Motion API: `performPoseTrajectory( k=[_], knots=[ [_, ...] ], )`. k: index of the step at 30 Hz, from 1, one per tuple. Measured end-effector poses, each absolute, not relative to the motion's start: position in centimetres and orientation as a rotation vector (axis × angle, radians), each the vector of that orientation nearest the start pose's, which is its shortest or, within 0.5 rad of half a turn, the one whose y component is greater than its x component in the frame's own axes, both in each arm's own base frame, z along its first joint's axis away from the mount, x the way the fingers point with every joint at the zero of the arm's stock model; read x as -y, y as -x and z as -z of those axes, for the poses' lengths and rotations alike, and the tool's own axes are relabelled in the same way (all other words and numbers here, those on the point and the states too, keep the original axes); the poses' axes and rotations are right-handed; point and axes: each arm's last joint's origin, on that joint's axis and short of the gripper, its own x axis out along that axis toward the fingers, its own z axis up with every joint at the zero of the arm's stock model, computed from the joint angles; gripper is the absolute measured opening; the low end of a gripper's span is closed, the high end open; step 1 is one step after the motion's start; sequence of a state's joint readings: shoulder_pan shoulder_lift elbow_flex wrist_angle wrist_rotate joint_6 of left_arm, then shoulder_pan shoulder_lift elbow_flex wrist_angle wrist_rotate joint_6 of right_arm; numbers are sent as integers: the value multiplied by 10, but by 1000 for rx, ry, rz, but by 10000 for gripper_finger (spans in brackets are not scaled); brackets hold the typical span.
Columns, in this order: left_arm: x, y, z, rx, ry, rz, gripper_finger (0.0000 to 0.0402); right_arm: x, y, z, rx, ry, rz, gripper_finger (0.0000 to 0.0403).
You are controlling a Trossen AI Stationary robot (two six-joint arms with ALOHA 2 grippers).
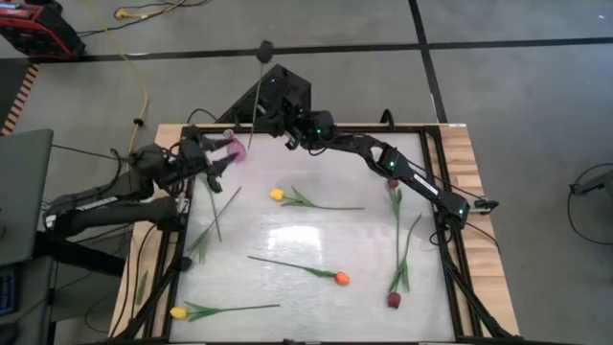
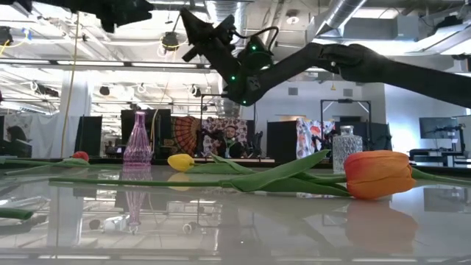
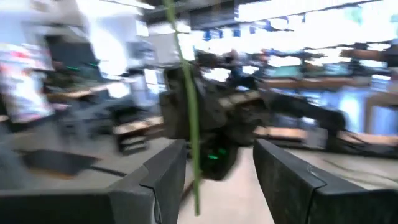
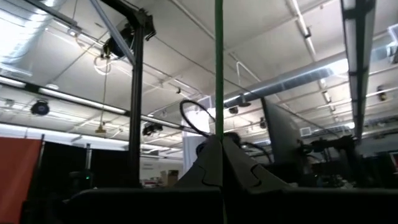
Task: Sort flowers into vase by color
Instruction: Put the top black tulip into the violet vase
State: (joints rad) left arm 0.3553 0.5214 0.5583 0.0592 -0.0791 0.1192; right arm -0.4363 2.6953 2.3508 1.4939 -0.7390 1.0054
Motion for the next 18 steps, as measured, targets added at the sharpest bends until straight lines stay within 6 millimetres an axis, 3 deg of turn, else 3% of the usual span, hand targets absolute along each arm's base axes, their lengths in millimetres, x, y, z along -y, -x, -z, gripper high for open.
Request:
performPoseTrajectory(
  k=[5,18],
  knots=[
    [-52,-133,-306,19,-87,-302,178,200,-510,-272,687,-294,-705,17],
    [-58,-142,-301,-17,-68,-348,178,191,-516,-270,651,-285,-709,17]
  ],
)
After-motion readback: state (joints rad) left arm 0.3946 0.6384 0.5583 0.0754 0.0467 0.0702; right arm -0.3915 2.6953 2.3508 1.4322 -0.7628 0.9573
